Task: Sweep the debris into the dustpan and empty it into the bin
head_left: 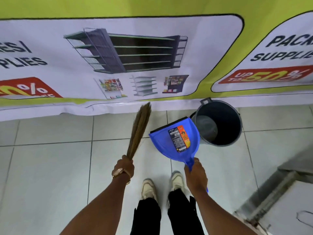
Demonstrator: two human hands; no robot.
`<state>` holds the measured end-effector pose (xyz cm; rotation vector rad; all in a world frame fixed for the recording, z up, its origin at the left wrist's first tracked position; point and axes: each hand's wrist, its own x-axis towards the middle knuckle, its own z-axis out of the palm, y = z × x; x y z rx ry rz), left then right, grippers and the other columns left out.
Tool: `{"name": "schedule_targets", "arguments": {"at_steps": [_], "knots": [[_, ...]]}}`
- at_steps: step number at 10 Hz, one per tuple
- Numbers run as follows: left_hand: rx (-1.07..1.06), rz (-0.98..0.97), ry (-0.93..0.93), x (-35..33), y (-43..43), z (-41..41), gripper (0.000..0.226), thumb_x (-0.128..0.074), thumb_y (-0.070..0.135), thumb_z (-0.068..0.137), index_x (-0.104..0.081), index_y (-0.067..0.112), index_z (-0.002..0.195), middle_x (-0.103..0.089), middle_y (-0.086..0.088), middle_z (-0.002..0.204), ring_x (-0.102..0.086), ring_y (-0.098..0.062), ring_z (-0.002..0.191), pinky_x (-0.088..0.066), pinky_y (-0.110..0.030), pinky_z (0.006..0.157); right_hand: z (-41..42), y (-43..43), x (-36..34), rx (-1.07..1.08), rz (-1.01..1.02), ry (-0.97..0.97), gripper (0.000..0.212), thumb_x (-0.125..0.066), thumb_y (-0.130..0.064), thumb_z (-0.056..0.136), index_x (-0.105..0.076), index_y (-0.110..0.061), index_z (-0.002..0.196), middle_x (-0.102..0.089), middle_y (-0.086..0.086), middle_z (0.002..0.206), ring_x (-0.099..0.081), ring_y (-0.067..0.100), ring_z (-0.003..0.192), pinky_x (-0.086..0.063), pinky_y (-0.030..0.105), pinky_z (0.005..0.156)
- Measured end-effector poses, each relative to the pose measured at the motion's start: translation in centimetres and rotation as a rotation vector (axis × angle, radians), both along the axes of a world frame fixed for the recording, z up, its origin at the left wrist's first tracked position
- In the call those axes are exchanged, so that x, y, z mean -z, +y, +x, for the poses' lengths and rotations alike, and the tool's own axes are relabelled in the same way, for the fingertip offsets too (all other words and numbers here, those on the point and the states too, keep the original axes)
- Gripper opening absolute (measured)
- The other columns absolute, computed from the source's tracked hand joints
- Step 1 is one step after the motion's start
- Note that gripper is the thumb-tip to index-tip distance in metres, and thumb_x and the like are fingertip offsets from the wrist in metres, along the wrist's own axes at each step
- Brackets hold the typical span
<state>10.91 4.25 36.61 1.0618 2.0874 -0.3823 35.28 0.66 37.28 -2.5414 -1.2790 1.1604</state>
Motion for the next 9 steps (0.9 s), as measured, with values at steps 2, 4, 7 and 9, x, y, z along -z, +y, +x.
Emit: {"name": "schedule_targets", "arguments": {"at_steps": [2,4,7,9], "knots": [[0.048,-0.074,-0.01,11.7,1.2,-0.8,0.038,-0.037,0.032,0.099,-0.04,0.006,0.126,-0.054,-0.021,0.127,-0.054,-0.04,0.117,-0.044,-0.045,0.095,-4.0,1.6,11.1,0.101,0.012,0.064,0.03,-0.053,-0.021,0.096,-0.05,-0.01,0.123,-0.062,0.012,0.116,-0.061,0.035,0.106,-0.05,0.041,0.086],[0.052,-0.074,-0.012,27.0,2.2,-0.9,0.056,-0.038,0.03,0.099,-0.017,0.007,0.145,-0.044,-0.021,0.14,-0.045,-0.039,0.127,-0.038,-0.048,0.102,-3.3,2.0,26.2,0.156,-0.008,-0.015,0.03,-0.052,-0.016,0.095,-0.048,-0.003,0.122,-0.061,0.019,0.119,-0.059,0.04,0.111,-0.048,0.049,0.093],[0.086,0.061,0.009,41.4,2.7,-1.7,0.034,-0.044,0.029,0.095,-0.04,0.011,0.123,-0.054,-0.025,0.121,-0.054,-0.046,0.111,-0.044,-0.05,0.088,0.4,3.2,40.7,0.111,0.006,-0.107,0.042,-0.056,-0.016,0.092,-0.044,-0.002,0.129,-0.06,0.021,0.124,-0.054,0.042,0.115,-0.045,0.05,0.095],[0.206,0.022,0.041,42.8,3.6,-1.8,0.05,-0.049,0.014,0.092,-0.027,0.014,0.137,-0.051,-0.023,0.126,-0.052,-0.045,0.114,-0.043,-0.051,0.089,0.2,4.9,41.8,0.126,-0.076,-0.137,0.061,-0.064,-0.025,0.087,-0.039,-0.004,0.139,-0.047,0.015,0.141,-0.042,0.035,0.13,-0.04,0.048,0.107]]}}
